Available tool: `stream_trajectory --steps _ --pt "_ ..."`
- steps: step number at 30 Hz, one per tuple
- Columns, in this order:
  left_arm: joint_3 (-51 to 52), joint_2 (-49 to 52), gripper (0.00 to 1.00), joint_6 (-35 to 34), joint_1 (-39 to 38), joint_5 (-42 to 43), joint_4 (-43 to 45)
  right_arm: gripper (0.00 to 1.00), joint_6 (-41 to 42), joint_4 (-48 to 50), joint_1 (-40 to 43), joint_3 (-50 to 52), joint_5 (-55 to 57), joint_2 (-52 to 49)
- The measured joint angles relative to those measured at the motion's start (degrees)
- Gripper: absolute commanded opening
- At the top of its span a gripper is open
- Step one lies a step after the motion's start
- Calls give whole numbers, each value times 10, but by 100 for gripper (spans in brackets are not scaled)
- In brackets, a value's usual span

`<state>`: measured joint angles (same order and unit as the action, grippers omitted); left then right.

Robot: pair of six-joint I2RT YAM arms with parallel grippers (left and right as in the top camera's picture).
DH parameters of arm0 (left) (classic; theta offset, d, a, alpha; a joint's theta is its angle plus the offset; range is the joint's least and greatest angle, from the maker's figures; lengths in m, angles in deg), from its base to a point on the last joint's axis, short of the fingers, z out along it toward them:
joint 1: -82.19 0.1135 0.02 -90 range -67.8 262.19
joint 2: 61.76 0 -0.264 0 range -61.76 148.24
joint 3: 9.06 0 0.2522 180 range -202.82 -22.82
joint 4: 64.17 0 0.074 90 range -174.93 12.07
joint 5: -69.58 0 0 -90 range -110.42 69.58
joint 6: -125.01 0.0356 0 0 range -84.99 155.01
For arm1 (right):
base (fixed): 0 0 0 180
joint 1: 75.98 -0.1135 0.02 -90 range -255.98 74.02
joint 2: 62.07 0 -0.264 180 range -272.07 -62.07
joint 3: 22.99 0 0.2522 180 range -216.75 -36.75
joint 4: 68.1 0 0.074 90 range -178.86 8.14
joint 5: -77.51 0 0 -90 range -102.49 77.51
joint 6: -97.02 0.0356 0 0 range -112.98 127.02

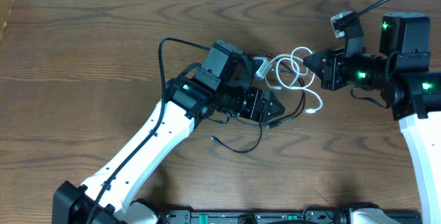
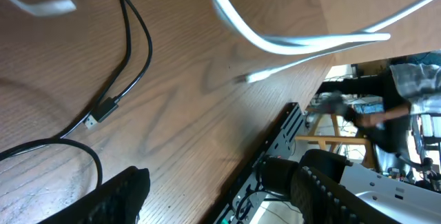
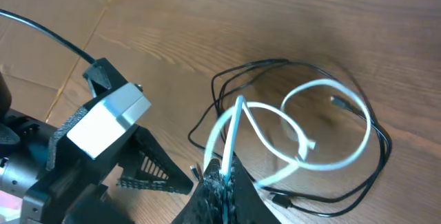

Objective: Untangle cables

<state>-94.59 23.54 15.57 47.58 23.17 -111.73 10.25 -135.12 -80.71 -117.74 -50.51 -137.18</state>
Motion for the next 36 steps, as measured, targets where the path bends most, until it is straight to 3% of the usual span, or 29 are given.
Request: stream_trajectory --steps 5,13,29,31,34,35,36 --pt "0 0 70 -6 0 13 49 1 0 -20 0 0 5 0" --pt "0 0 70 -77 0 15 166 1 0 -36 0 0 5 0" --pt "0 22 68 -148 0 -115 133 1 0 -32 -12 0 -22 0" --pt "0 35 61 -155 0 -119 136 1 0 -32 -12 0 -31 0" --pt "0 54 38 -166 0 -123 139 1 0 -32 -12 0 -41 0" --pt "0 59 29 -167 0 -123 139 1 0 -32 -12 0 -42 0" --pt "0 63 11 -167 0 -124 138 1 0 -32 -12 0 -42 0"
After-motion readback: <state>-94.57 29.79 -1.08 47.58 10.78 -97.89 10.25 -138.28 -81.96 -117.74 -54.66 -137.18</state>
